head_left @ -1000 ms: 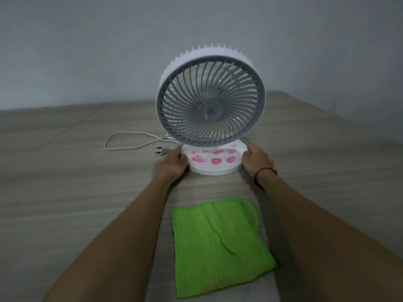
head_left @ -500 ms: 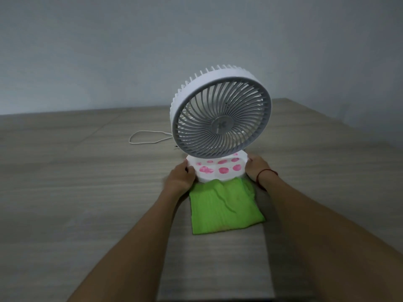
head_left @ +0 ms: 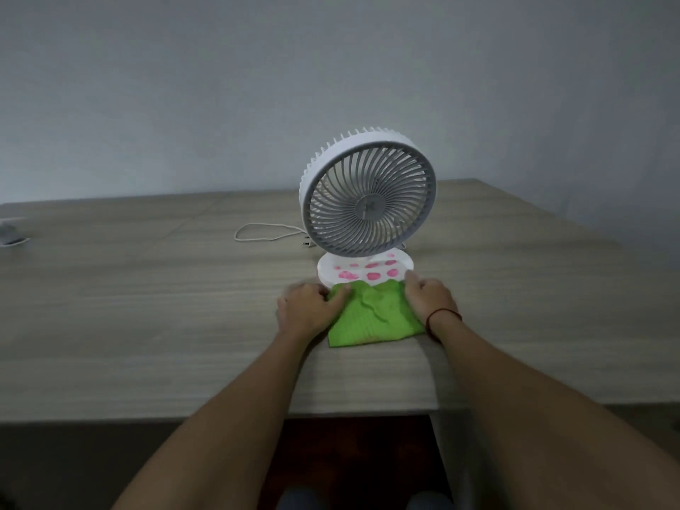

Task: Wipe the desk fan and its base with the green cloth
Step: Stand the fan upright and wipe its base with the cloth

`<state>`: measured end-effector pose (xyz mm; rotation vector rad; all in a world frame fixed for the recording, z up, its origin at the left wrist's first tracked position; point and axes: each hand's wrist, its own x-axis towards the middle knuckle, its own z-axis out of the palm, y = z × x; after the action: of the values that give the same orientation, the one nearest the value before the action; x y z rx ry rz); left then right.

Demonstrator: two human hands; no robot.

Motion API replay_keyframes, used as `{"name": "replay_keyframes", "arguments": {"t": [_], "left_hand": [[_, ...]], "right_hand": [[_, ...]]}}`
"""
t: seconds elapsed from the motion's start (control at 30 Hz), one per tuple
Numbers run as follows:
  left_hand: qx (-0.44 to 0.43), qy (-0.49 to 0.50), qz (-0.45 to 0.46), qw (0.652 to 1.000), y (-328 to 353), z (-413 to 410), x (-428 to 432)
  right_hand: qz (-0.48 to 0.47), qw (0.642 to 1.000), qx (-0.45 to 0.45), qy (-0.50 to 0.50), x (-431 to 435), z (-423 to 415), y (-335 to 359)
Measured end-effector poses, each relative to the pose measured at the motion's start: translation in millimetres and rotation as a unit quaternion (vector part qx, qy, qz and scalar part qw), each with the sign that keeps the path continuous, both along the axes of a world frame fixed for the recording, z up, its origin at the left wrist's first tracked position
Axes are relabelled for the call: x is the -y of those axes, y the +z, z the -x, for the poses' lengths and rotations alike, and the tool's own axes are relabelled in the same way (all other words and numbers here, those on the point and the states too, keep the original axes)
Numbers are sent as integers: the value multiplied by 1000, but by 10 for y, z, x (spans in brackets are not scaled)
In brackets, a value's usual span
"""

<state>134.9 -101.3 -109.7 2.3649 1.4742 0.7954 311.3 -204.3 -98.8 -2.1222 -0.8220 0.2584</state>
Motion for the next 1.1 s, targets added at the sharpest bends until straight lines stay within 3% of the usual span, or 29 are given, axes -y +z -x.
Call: {"name": "replay_keyframes", "arguments": {"t": [0.1,0.2,0.37,0.53,0.63,0.77,0.83,0.9,0.97,1.1], "left_hand": [[-27,-34,13,999,-14,-4,99],[6,-74,41,996,-35,-54,198],[185,-147,96,967,-2,-140,350],[280,-181,171,927,72,-191,348],[312,-187,188,912,133,-292,286],[310,-123,108,937,168,-385,100],[272,-72,50,958,133,-327,-53],[169,-31,15,985,83,-246,-240],[93,-62,23,993,64,-207,-387],[42,-172,43,983,30,-292,-487]], "right_hand": [[5,999,20,44,158,173,-27],[-9,995,52,87,212,235,-88],[-138,981,11,134,159,306,-134],[-186,974,-30,125,78,235,-83],[-223,972,-18,75,18,120,-25],[-272,961,-12,-53,-137,-150,61],[-234,970,1,-68,-216,-259,64],[-164,983,60,-49,-277,-300,23],[-78,984,161,10,-318,-278,-42],[85,941,277,172,-421,-238,-90]]}}
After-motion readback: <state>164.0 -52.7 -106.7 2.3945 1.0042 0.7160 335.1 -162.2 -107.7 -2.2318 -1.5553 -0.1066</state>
